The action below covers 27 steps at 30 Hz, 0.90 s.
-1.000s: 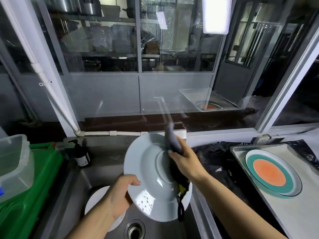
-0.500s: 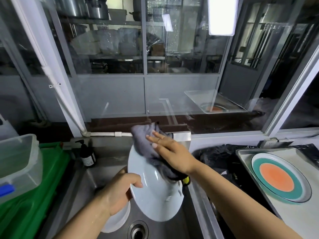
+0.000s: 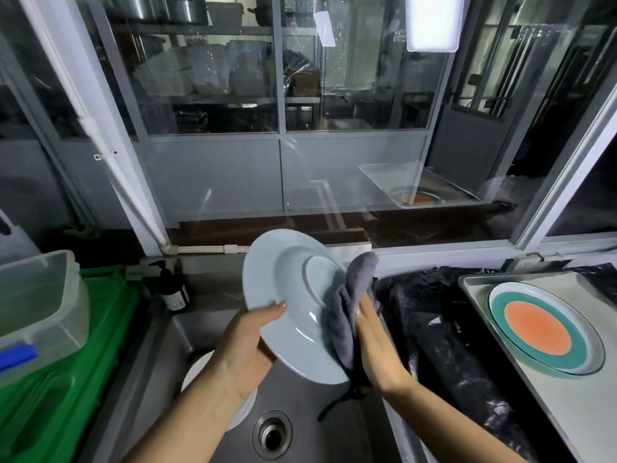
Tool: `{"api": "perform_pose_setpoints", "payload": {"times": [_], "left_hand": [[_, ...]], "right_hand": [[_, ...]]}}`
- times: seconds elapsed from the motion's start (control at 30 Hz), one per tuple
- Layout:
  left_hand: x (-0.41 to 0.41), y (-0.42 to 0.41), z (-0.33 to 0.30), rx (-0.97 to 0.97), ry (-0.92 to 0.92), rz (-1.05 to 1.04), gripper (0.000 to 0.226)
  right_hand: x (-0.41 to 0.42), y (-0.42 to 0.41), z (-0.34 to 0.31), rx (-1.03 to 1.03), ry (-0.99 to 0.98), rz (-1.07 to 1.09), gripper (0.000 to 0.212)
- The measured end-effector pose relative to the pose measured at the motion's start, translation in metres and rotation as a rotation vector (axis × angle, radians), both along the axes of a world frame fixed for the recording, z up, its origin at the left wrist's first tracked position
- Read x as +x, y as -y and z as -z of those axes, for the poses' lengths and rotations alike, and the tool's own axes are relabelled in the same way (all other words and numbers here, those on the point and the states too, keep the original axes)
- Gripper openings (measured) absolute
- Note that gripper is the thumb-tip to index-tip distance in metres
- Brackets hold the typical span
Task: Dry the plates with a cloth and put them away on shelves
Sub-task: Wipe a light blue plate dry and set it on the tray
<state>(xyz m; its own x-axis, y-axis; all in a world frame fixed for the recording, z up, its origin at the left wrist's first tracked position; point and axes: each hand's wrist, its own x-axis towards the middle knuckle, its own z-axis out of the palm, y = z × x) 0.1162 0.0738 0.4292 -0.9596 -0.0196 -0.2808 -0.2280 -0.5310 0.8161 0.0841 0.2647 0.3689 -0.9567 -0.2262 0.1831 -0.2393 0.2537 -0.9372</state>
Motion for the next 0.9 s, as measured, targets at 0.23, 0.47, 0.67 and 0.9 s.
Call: {"api": "perform_pose_setpoints", "payload": {"times": [0.23,0.47,0.67,0.9], "left_hand": [[0.001,-0.011,0.01,0.088,0.023,0.071,0.047],[0.005,-0.016,0.015,0.093,0.027,0.076,0.062],[0.005,-0.006,0.01,0.153,0.036,0.06,0.07],[0.009,0.003,0.01,0.015,-0.037,-0.041,0.05]], "right_hand": [[0.026,0.02,0.003,0.276,-0.287,-0.025,0.065],[0.021,0.044,-0.021,0.55,-0.429,-0.054,0.054],[0.03,0.02,0.015,0.422,-0.384,-0.031,0.058],[0.017,0.009,0.016,0.125,0.024,0.088,0.056]]}}
